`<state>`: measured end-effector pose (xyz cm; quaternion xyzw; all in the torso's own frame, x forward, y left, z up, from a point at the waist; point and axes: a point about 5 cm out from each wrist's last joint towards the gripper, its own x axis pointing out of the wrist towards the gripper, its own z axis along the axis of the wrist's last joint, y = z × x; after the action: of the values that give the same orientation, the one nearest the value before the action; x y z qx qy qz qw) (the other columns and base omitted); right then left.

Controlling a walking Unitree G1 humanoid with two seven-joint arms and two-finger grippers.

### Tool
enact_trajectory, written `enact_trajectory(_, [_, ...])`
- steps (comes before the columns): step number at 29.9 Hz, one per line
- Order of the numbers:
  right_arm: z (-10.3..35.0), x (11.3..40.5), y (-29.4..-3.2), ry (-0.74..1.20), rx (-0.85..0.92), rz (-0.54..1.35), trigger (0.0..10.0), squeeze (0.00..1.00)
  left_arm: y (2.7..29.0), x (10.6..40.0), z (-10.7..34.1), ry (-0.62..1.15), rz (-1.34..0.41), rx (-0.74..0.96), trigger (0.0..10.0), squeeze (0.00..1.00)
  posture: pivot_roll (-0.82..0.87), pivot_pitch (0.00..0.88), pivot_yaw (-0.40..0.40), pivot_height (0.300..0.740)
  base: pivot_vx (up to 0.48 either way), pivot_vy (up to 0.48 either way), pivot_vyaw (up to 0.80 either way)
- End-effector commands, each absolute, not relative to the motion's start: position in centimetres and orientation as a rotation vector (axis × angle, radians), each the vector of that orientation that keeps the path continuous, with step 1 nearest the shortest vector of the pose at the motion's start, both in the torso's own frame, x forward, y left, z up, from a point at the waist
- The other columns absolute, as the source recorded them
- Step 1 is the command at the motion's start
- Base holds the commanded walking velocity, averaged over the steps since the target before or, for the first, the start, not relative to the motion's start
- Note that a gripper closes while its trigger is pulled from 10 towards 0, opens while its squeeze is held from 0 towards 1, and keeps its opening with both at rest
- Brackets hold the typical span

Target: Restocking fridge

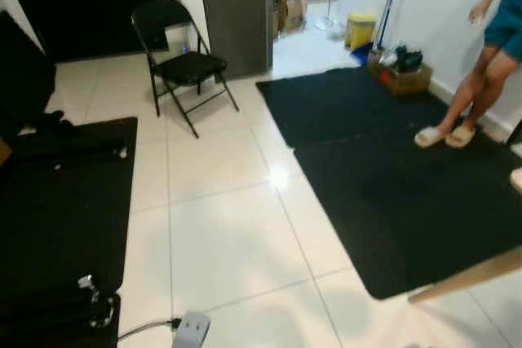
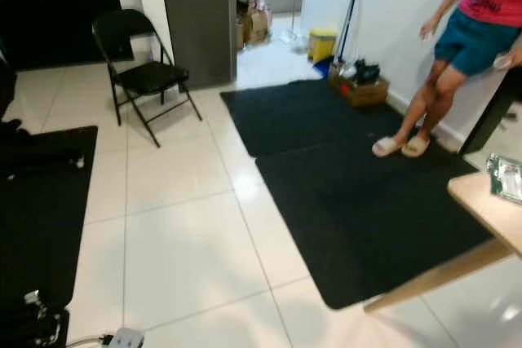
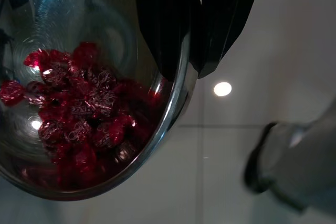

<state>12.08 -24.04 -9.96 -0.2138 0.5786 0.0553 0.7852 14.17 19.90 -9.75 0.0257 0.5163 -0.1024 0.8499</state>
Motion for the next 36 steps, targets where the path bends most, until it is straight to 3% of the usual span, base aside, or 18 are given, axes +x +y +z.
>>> enact_trajectory(1, [-10.01, 12.54, -23.20, 1.225, -0.447, 0.130, 10.0, 0.00, 20.13, 12.98, -10.15, 1.131, -0.209, 0.052, 10.0, 0.00, 0.04, 0.000, -0.011, 0.740, 0.349, 0.000, 0.00])
enact_trajectory(22, [-10.02, 12.70, -22.93, 1.221, -0.452, 0.147, 10.0, 0.00, 20.11, 12.82, -10.21, 1.136, -0.216, 0.059, 10.0, 0.00, 0.05, 0.000, -0.005, 0.740, 0.345, 0.000, 0.00])
enact_trajectory(29, [-10.09, 12.52, -22.88, 1.227, -0.445, 0.146, 10.0, 0.00, 20.06, 12.57, -10.29, 1.143, -0.218, 0.058, 10.0, 0.00, 0.05, 0.000, 0.000, 0.740, 0.345, 0.000, -0.76])
enact_trajectory(36, [-10.13, 12.56, -22.61, 1.223, -0.443, 0.149, 10.0, 0.00, 20.06, 12.65, -10.27, 1.141, -0.219, 0.060, 10.0, 0.00, 0.05, 0.000, 0.001, 0.740, 0.346, 0.000, 0.00])
